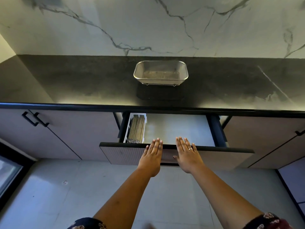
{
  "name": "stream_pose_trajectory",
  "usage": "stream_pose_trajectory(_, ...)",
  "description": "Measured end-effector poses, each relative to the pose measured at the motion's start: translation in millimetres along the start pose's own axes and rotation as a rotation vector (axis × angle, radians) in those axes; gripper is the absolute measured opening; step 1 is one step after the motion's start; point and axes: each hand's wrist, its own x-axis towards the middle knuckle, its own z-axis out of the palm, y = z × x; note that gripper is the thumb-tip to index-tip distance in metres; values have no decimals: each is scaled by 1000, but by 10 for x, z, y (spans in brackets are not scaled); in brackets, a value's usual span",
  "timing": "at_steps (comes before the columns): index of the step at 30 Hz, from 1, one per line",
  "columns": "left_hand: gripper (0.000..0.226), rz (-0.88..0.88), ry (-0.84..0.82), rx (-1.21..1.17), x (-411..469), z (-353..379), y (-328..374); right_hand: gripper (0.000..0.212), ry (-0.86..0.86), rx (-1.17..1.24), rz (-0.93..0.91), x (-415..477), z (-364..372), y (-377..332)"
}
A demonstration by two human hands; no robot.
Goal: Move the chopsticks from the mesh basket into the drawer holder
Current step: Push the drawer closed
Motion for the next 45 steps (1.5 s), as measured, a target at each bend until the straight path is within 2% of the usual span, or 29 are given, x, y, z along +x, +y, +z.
stream_pose_trajectory(2, 74, 25, 39, 10, 117, -67, -89, 71, 40, 24, 18, 115, -31, -4)
stream_pose_trajectory(4, 76, 45, 146, 53, 229, -152, -190, 67, 115, 55, -1, 202, -35, 2)
stream_pose_trajectory(7, 79, 2, 291, 118, 421, -329, -295, 57, 328, 148, -7, 319, -74, 43)
stream_pose_trajectory(9, 80, -39, 341, 118, 569, -434, -350, 34, 495, 166, -8, 388, -144, 53)
stream_pose_trajectory(10, 81, -60, 372, 97, 636, -488, -361, 19, 519, 227, 14, 428, -207, 44)
stream_pose_trajectory(11, 78, -83, 420, 58, 681, -536, -356, 20, 485, 341, 68, 477, -258, 33)
stream_pose_trajectory(12, 67, -101, 465, 22, 712, -560, -344, 30, 392, 473, 153, 527, -277, 27)
stream_pose_trajectory(13, 49, -138, 503, 1, 708, -562, -323, 34, 271, 618, 253, 573, -285, 21)
stream_pose_trajectory(14, 29, -222, 506, -105, 682, -555, -272, 29, 165, 767, 362, 628, -270, 23)
stream_pose_trajectory(15, 21, -354, 495, -314, 669, -520, -214, 17, 88, 928, 488, 699, -231, 34)
stream_pose_trajectory(16, 26, -540, 455, -641, 676, -478, -151, 8, 33, 1116, 612, 758, -190, 36)
stream_pose_trajectory(18, 45, -875, 312, -1446, 735, -461, -64, 16, -3, 1499, 771, 890, -144, 50)
stream_pose_trajectory(19, 57, -936, 261, -1753, 794, -423, -64, 17, 4, 1640, 805, 954, -157, 64)
stream_pose_trajectory(20, 68, -951, 240, -1936, 842, -402, -81, 17, 3, 1741, 823, 994, -181, 65)
stream_pose_trajectory(24, 97, -858, 249, -2343, 1006, -536, -199, 21, -15, 1959, 835, 1124, -362, 36)
stream_pose_trajectory(27, 104, -809, 249, -2413, 1140, -642, -235, 28, -12, 2060, 803, 1260, -461, 22)
stream_pose_trajectory(31, 103, -778, 253, -2353, 1326, -744, -189, 28, 14, 2136, 709, 1394, -546, 68)
stream_pose_trajectory(33, 100, -755, 265, -2324, 1409, -763, -172, 41, 10, 2159, 661, 1452, -548, 129)
stream_pose_trajectory(35, 100, -756, 275, -2316, 1489, -772, -163, 36, -25, 2153, 646, 1497, -544, 173)
stream_pose_trajectory(42, 102, -745, 336, -2398, 1675, -732, -140, 41, -65, 2216, 598, 1594, -490, 218)
stream_pose_trajectory(45, 101, -704, 333, -2415, 1717, -737, -163, 58, -56, 2223, 561, 1602, -494, 199)
